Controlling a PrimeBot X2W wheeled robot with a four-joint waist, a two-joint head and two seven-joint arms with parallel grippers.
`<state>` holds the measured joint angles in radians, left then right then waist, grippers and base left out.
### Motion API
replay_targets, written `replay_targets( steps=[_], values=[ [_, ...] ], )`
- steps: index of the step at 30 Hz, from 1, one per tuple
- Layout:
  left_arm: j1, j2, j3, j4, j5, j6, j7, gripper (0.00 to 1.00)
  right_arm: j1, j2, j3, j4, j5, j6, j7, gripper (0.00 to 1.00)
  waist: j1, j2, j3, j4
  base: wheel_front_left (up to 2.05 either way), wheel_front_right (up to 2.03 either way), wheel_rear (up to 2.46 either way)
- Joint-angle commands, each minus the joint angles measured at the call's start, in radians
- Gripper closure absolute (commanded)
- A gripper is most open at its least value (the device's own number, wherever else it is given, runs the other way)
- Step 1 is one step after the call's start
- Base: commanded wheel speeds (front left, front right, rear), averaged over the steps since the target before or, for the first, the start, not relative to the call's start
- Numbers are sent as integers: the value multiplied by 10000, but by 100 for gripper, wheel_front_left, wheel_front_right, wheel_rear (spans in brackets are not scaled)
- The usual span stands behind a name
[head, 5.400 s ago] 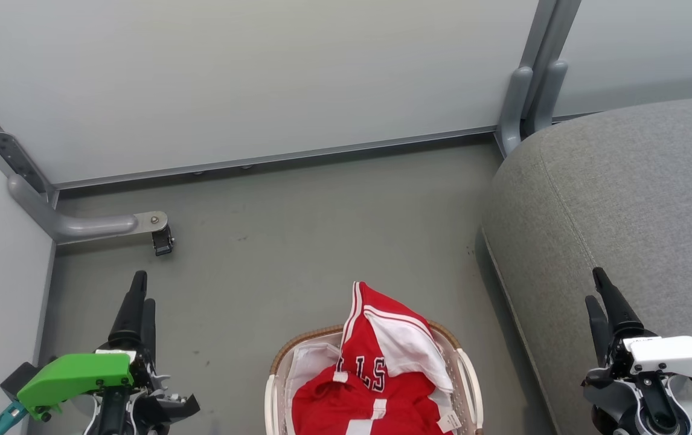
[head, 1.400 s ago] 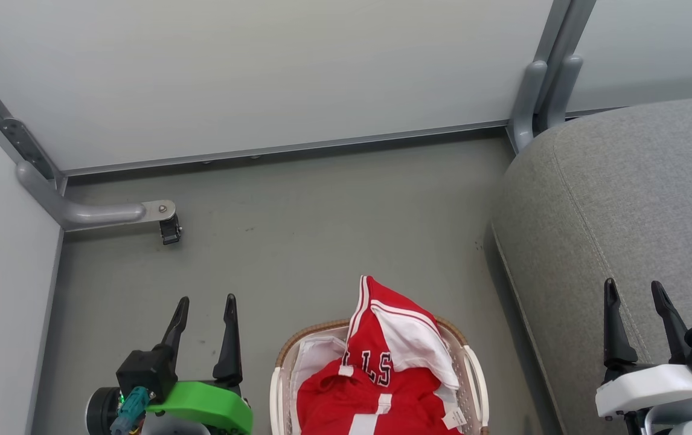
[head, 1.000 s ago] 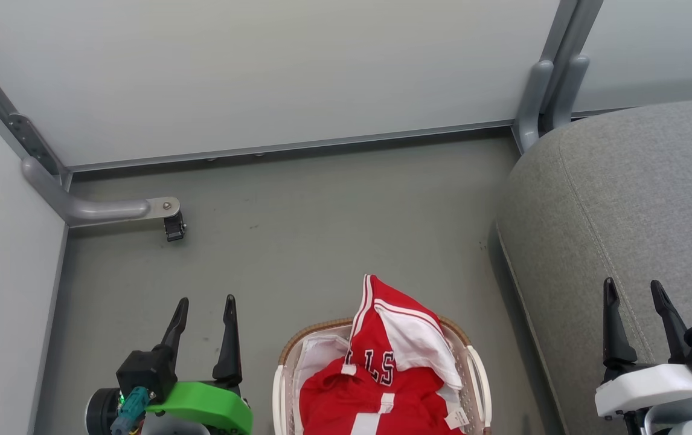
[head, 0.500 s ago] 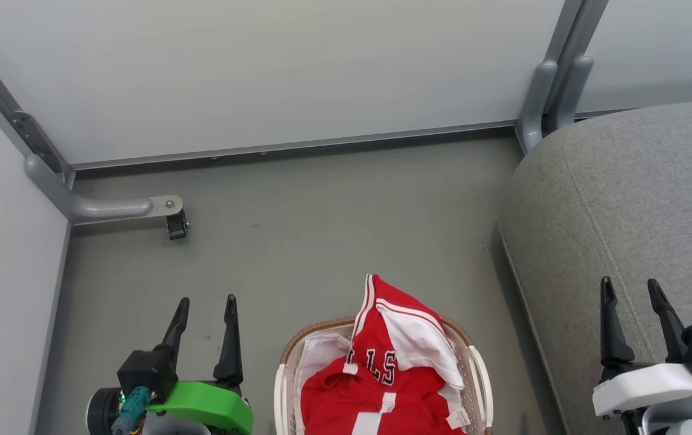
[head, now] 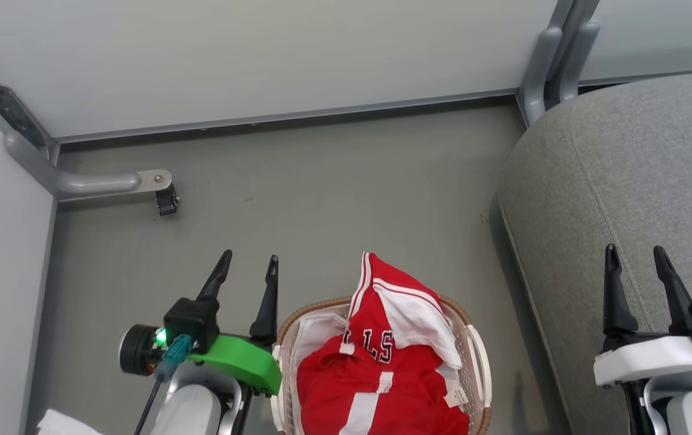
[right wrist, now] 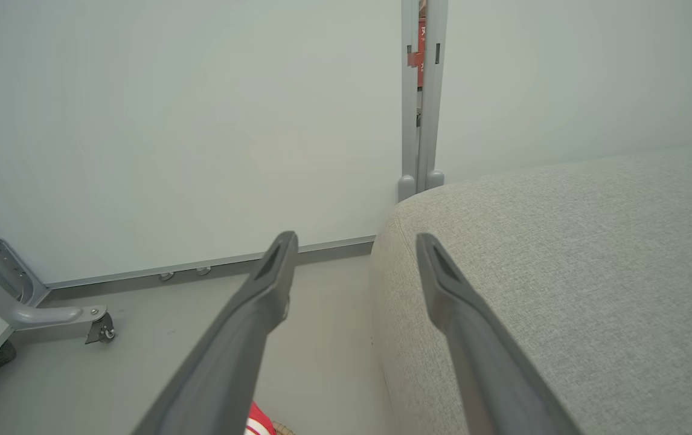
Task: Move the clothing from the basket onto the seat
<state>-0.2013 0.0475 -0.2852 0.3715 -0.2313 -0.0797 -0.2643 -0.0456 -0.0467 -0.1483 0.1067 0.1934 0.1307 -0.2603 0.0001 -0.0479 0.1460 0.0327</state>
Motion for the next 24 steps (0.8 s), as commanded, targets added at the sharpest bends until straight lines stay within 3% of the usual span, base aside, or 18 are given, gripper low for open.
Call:
replay_targets(
  steps=[1, 16, 24],
  values=[
    [-362, 54, -185, 282, 106, -66, -2, 0, -169, -24, -6, -78, -44, 0, -28, 0, -1, 0, 501, -137, 0, 0, 0],
    [-3557, 59, -3211, 3529, 402, -381, -2, 0, -2038, -22, 106, -559, 8, -1, -28, 0, -1, 0, 3562, -932, 0, 0, 0],
    [-4723, 62, -4330, 5491, 458, -240, 0, 0, -2929, -19, 530, -825, 206, -1, -29, 0, -1, 0, 4990, -1517, 0, 0, 0]
  ],
)
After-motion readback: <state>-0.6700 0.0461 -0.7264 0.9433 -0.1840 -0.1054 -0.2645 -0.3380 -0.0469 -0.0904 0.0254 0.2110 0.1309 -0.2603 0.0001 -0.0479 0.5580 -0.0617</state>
